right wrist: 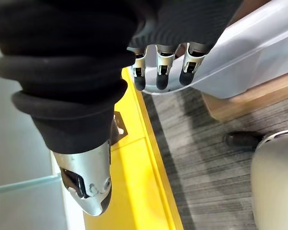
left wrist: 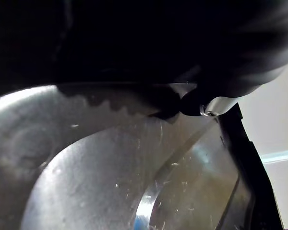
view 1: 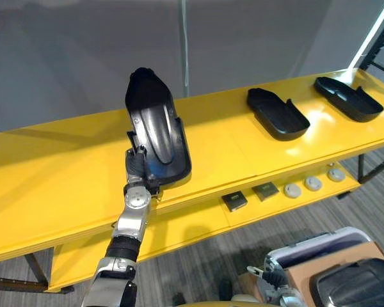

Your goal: Walk over and take plastic housings, then place them on the shelf

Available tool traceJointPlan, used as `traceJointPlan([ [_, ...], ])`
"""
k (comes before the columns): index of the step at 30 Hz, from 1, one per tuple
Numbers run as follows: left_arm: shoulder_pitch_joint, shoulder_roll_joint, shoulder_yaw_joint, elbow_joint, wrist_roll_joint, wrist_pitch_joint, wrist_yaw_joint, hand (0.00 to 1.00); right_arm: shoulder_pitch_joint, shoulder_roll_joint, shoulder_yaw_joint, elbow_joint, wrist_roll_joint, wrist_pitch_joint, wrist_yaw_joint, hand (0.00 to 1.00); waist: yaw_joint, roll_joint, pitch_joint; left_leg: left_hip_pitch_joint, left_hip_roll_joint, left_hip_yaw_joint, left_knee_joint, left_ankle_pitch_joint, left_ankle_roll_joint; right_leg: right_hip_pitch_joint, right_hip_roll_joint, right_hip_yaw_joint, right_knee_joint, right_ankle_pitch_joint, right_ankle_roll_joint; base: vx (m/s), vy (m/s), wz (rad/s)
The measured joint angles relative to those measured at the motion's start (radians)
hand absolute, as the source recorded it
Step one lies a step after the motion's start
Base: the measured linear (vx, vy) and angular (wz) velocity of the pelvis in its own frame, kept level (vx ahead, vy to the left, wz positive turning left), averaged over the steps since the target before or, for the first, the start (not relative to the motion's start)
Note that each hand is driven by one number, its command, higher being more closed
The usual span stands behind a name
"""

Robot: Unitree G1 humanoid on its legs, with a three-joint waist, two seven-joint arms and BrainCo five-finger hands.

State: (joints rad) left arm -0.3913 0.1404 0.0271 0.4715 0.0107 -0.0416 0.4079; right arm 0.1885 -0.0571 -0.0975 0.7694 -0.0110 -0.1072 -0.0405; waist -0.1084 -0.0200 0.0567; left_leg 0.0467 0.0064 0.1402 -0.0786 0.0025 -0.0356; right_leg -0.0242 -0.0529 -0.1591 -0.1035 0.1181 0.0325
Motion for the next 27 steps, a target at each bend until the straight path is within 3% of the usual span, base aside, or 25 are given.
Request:
traceJointPlan([
  [2,-0.020,0.000,0.017,0.036,-0.012,0.006,0.010,1.00,0.006,0.000,0.004,-0.002,0.000,0.000,0.000,0.00,-0.017,-0.010,-0.003,0.003,0.004,0.006,-0.015,0.004,-0.005,-0.003,0.002,-0.002,0.000,-0.003,-0.005,-0.07,-0.011,-0.01],
  [7,-0.064,0.004,0.023,0.113,-0.084,0.014,0.012,1.00,0.017,0.000,0.028,-0.002,0.000,0.000,0.001,0.00,-0.022,-0.015,-0.004,-0.001,0.013,0.028,-0.022,0.005,-0.007,-0.016,0.006,-0.005,0.000,0.001,0.001,-0.02,-0.004,-0.12],
  [8,-0.077,0.004,0.024,0.133,-0.091,0.016,0.013,0.00,0.017,0.000,0.030,-0.002,0.000,0.000,0.001,0.00,-0.027,-0.015,-0.004,-0.001,0.014,0.028,-0.022,0.005,-0.007,-0.016,0.007,-0.006,0.000,0.002,0.002,0.03,0.008,-0.01],
  [10,-0.106,0.008,0.028,0.177,-0.097,0.017,0.014,0.00,0.017,0.000,0.037,-0.002,0.001,0.000,0.002,0.00,-0.041,-0.015,-0.003,-0.001,0.014,0.030,-0.021,0.005,-0.007,-0.016,0.008,-0.006,0.002,0.003,0.000,0.05,0.015,-0.01],
  [27,-0.219,0.036,0.134,0.248,-0.096,0.024,0.082,0.00,0.016,0.010,0.037,-0.005,0.006,-0.005,0.002,0.00,-0.046,-0.016,-0.002,0.010,0.013,0.050,-0.017,0.008,-0.002,-0.013,0.008,0.002,0.000,0.013,-0.013,-0.01,0.012,-0.03],
])
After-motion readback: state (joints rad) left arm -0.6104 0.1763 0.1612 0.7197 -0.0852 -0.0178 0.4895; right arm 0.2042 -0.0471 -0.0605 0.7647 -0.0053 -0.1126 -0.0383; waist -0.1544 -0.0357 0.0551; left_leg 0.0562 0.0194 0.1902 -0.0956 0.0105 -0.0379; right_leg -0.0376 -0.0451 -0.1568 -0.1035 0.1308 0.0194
